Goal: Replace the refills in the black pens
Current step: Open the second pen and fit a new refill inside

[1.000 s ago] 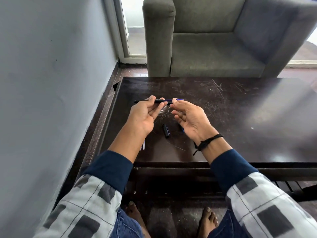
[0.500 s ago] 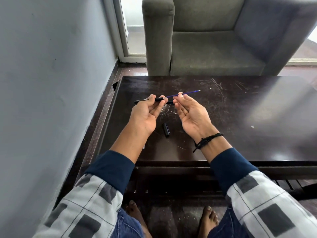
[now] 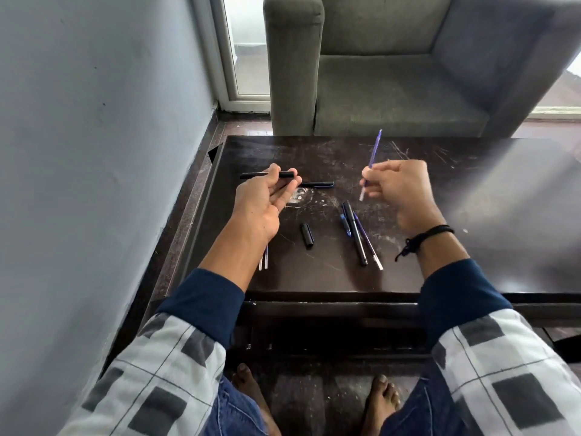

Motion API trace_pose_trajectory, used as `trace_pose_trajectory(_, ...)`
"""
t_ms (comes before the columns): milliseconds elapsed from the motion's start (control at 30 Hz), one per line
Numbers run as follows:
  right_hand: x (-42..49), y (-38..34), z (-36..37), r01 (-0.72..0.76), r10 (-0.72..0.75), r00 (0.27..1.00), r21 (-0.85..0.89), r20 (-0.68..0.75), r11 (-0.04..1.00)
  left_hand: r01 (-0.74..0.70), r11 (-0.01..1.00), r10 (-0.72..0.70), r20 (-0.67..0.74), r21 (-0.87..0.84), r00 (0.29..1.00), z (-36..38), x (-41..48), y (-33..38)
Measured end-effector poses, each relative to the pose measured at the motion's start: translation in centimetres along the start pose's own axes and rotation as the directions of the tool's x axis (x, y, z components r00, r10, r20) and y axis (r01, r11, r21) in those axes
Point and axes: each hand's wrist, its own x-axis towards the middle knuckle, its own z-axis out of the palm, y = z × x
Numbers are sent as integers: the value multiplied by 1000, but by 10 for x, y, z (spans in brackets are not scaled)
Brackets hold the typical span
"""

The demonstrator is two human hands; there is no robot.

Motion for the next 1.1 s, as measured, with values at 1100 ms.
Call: trace_pose_trajectory(1100,-47,9,57,530,-178,833,-664,523,527,-105,993,108,-79,48,991,-11,17,19)
